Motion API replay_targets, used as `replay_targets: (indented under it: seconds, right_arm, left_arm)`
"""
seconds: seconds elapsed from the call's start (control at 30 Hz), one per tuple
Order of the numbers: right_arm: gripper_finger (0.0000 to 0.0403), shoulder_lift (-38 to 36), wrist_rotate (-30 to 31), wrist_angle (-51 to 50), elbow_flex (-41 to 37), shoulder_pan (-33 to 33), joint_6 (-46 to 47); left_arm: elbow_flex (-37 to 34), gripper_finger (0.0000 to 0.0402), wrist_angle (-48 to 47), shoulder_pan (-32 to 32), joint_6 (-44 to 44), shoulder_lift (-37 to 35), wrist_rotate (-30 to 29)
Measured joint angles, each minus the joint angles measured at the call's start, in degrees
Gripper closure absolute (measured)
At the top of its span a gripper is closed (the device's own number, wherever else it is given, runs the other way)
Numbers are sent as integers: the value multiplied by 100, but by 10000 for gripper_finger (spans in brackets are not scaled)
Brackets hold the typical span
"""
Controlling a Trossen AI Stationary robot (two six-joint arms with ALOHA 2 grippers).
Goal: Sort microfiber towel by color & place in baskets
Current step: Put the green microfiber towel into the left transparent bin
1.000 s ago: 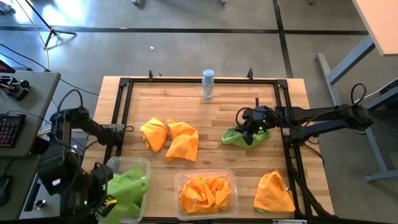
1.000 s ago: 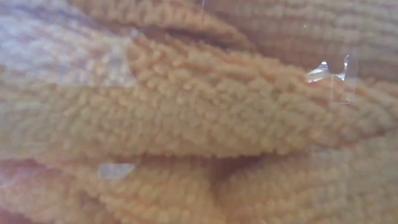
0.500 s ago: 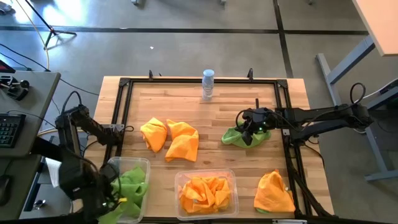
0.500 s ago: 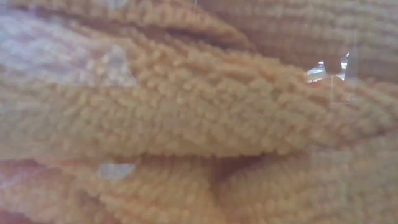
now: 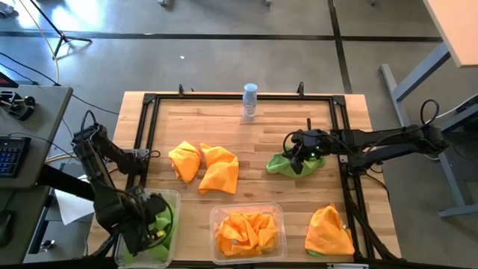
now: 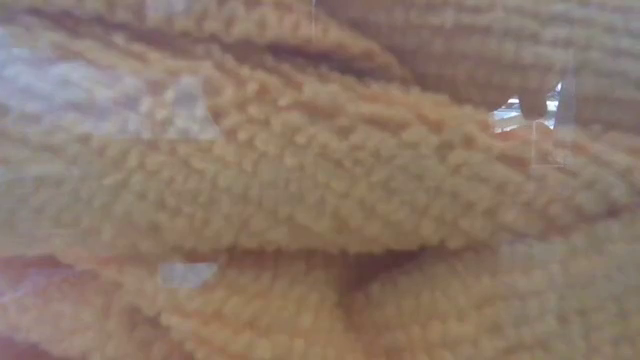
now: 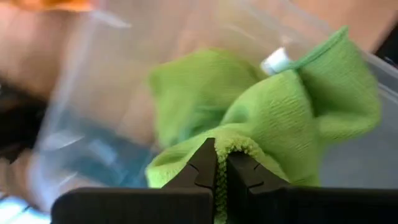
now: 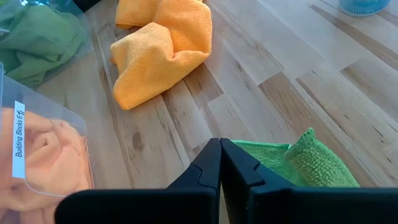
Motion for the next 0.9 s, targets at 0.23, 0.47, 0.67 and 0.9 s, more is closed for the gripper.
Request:
replay_targets:
  seconds: [0.23,0.47,0.67,0.9]
  right_arm:
    - [403,0,0,0,2,0,-2]
    - [403,0,0,0,2,0,-3]
    - [403,0,0,-1,2,0,54]
    - [403,0,0,-2,2,0,158]
  left_arm:
    - [-823,401,1412,-343,739,4,-30]
    - [-1513,401,1764,-605,447,4,-149]
    - [-2064,401,2566,-654,526,4,-203]
    - [-2483,401,3006,-653,531,4,-203]
